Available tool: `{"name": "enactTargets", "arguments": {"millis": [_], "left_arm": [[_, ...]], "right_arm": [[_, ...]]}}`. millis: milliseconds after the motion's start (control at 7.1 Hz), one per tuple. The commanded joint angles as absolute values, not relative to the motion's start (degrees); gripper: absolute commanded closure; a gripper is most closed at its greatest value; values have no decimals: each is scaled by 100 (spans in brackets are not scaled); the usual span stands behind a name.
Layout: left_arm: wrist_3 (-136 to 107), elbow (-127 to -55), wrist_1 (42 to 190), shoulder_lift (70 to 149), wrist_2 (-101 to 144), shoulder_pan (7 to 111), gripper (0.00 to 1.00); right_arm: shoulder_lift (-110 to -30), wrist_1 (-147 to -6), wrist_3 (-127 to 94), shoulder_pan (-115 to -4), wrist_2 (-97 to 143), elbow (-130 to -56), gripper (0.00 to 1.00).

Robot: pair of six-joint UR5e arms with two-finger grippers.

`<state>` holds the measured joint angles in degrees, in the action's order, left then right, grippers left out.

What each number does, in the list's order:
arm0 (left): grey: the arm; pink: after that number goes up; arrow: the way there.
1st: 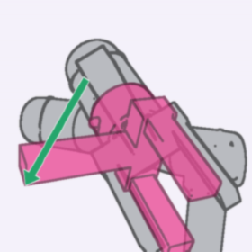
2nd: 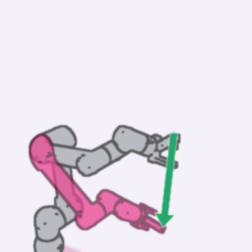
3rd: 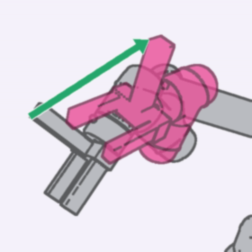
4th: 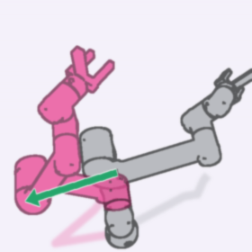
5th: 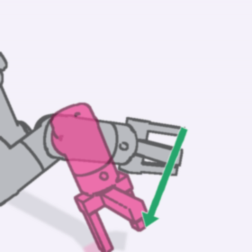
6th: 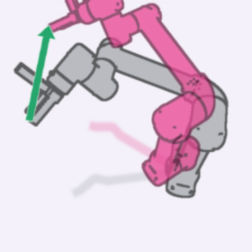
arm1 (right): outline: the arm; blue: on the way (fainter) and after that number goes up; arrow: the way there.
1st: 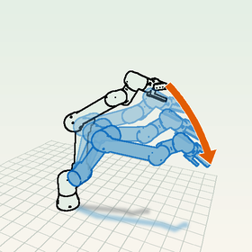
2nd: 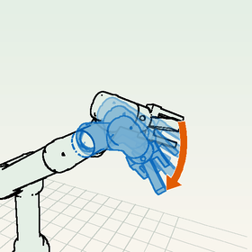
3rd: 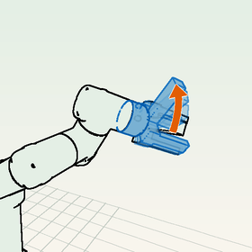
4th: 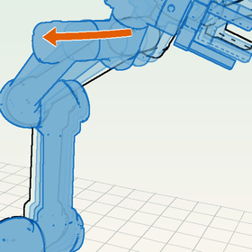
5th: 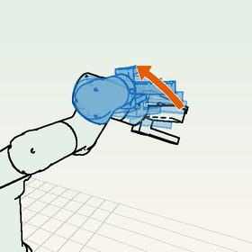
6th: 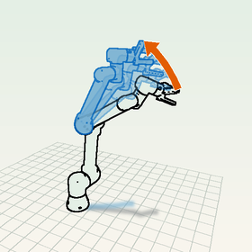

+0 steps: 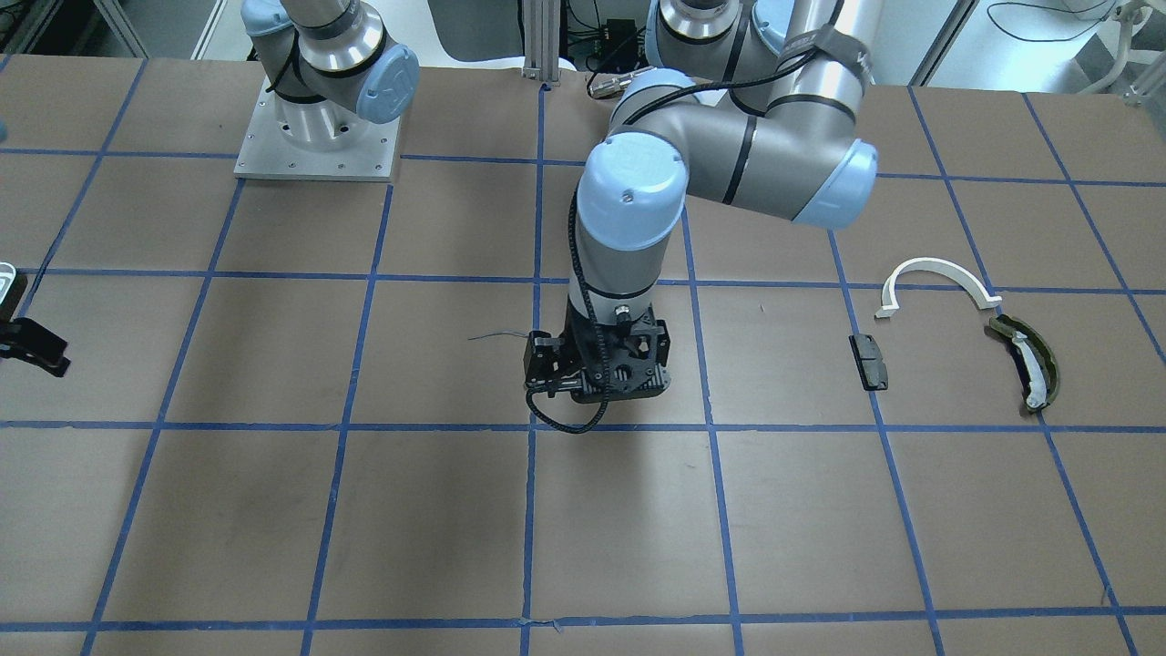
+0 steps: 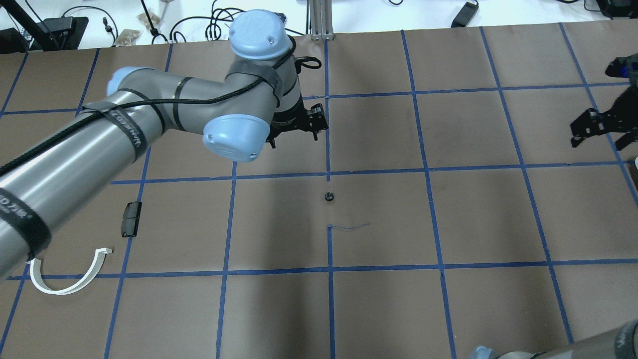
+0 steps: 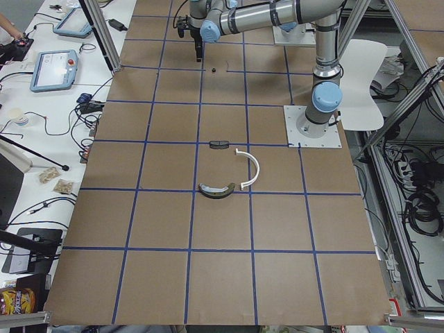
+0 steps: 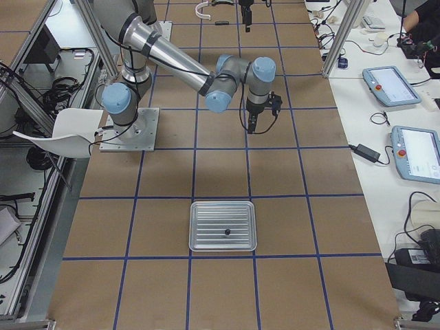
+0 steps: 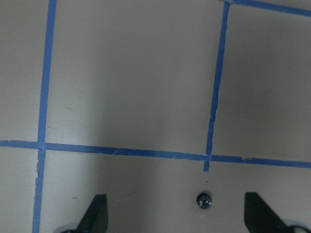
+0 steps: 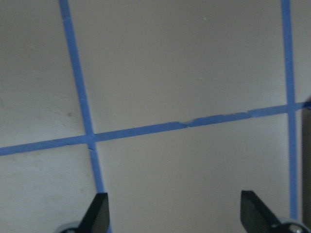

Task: Place bearing gear from tray to pile

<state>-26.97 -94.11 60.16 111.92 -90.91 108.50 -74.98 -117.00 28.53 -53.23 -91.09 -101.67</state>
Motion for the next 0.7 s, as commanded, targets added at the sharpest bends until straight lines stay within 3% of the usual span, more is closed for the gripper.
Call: {"name": "enactTargets", "arguments": {"millis": [0, 282, 564], "left_arm": [[-3392, -9771, 5732, 11696, -9264, 11372, 0], [-3445, -10028, 5019, 12040, -9202, 11495, 0], [-3393, -10281, 4957, 11832, -9124, 11689, 0]], "right_arm": [[-7236, -11917, 3864, -4275, -9358, -9829, 7], [-6456, -11962, 4480, -3659, -9475, -9127, 9], [-5698, -12215, 4430, -3446, -9501, -8729, 9]]}}
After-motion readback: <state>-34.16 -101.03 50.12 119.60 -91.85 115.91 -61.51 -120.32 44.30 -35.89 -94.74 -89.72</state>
